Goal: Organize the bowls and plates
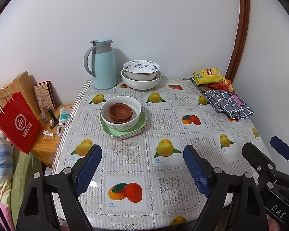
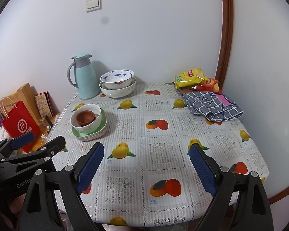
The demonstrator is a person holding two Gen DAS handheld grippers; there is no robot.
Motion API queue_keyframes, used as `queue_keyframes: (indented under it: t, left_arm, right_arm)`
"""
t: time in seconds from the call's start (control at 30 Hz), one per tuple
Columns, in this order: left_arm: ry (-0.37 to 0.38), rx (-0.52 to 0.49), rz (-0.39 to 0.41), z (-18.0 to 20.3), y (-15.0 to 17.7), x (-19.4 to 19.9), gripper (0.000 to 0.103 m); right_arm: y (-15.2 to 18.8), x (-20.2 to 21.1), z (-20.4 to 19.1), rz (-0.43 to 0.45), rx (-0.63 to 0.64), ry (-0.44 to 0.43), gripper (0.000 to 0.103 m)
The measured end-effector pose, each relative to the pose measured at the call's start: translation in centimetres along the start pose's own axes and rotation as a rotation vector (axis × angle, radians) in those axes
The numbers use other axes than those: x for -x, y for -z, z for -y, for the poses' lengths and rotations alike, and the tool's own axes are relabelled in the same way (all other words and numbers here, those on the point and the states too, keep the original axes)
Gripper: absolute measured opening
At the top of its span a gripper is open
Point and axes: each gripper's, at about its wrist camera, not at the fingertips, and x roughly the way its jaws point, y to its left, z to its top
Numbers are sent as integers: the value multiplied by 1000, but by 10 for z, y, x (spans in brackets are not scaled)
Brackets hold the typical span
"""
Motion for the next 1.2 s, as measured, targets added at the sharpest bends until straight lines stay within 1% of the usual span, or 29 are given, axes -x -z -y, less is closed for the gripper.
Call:
queue_keyframes:
  t: [1.2]
  left_arm:
    - [-2, -5, 16, 0, -5, 7, 86]
  right_arm:
    - [1, 9, 0, 17, -3, -8, 90]
